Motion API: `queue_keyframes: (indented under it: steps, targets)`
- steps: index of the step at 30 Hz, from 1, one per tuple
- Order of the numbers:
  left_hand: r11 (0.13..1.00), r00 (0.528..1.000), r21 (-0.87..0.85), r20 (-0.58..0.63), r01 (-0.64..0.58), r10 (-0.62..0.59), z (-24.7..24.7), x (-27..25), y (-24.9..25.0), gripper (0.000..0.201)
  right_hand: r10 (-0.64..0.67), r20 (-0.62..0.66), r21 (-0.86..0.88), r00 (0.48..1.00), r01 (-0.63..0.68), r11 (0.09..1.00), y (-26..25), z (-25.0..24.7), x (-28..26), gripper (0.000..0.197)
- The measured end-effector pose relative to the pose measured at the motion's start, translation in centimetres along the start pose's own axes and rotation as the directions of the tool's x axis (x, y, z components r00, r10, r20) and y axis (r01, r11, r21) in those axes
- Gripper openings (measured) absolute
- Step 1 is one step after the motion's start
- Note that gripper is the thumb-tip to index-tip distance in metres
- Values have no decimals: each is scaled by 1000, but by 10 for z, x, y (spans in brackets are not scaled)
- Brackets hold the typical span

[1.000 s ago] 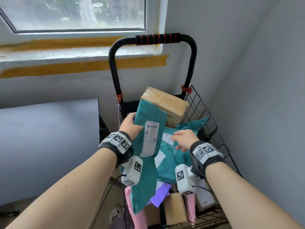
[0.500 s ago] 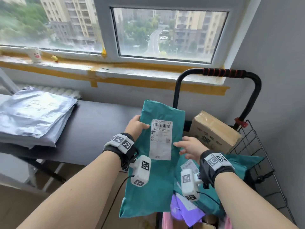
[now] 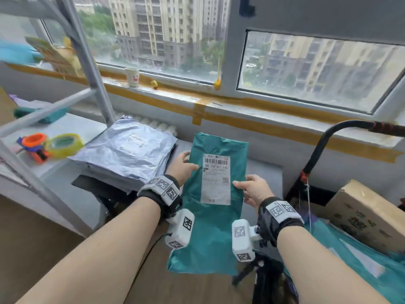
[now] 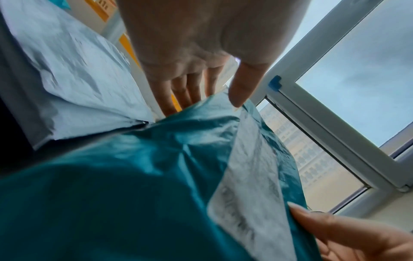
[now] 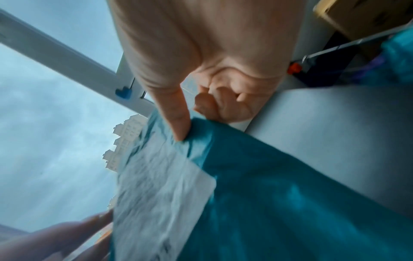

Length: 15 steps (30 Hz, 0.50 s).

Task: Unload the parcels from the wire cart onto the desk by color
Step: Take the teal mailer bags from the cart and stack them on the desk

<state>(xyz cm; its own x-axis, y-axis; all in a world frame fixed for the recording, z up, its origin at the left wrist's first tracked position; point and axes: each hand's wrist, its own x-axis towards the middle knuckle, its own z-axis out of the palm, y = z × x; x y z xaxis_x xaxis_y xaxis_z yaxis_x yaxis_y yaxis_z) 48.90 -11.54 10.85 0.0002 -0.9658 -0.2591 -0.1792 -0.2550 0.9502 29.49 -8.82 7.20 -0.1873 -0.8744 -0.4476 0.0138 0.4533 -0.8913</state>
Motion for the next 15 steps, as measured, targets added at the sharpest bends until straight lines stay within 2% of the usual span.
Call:
queue_keyframes:
  steps: [3,7,12,15]
  targets:
    - [992,999,124,-37,9,-5,-47,22,-16,54,-5,-72,9,997,6,1000,0,44,19,35]
    - [974,998,223,-65,38,-24,-85,54,-38,38,-4,-159,-40,987,-2,999,0,74,48,36]
    - [962,997,264,-48,69,-59,-89,107,-58,32,33,-250,-81,968,-55,995,0,89,101,36]
    - [935,997,347,-47,72,-59,-82,142,-67,30,59,-276,-125,959,-97,987,2,97,140,34]
